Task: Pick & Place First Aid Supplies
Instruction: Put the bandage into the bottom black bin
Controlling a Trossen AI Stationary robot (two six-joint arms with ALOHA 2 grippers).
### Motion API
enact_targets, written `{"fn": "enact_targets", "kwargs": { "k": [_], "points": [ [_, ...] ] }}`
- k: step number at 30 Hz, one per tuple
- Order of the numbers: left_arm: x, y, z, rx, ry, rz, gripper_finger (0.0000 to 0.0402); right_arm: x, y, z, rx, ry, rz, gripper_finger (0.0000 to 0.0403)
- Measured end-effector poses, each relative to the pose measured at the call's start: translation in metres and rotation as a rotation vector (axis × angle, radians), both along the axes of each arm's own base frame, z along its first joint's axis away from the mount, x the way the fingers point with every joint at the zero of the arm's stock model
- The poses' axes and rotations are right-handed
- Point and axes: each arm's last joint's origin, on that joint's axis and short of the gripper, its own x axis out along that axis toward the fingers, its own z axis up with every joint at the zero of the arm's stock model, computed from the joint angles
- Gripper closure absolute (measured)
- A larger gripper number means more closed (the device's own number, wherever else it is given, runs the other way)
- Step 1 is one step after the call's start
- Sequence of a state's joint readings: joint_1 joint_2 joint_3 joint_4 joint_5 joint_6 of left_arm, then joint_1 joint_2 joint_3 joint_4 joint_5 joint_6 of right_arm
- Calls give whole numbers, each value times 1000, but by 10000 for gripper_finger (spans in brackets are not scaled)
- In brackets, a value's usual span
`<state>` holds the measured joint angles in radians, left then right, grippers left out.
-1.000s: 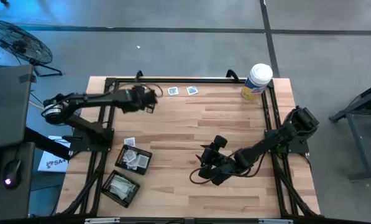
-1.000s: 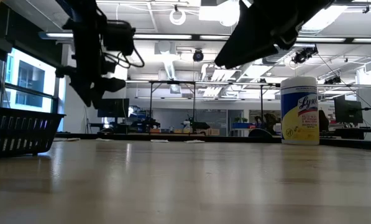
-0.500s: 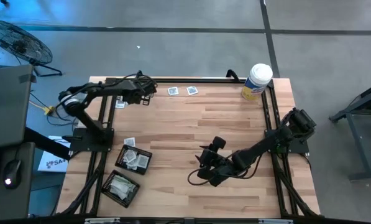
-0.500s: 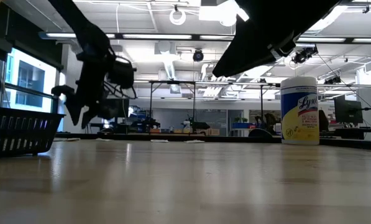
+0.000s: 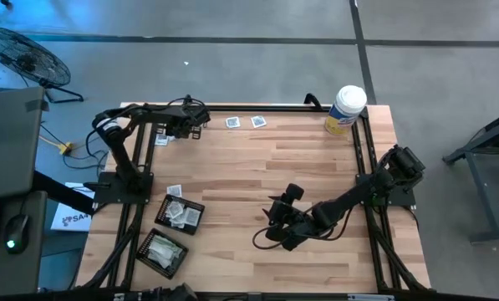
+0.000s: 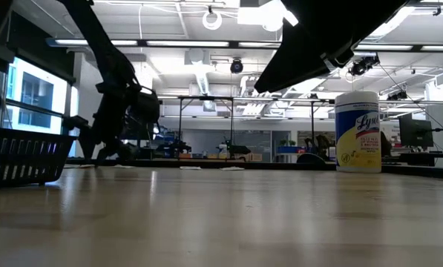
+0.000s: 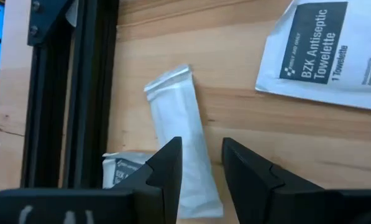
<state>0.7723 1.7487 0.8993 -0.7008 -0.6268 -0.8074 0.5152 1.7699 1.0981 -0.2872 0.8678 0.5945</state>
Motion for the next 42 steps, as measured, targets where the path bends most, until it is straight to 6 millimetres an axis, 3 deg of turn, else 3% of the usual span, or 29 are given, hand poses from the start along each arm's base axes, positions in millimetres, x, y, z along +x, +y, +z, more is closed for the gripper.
{"fn": "enact_targets", "kwargs": {
  "k": [22,32,37,42],
  "points": [
    [-3,-3,-8,-49,72,7,292,0,0,0,2,2,2,194],
    [-10,-10,-22,-47,69,-32,395,0,0,0,2,2,2,194],
    [-9,-10,-17,-73,74,-83,391,0,0,0,2,2,2,194],
    [-5,-26,-3,-124,52,-161,398,0,0,0,-13,0,-2,194]
  ]
}}
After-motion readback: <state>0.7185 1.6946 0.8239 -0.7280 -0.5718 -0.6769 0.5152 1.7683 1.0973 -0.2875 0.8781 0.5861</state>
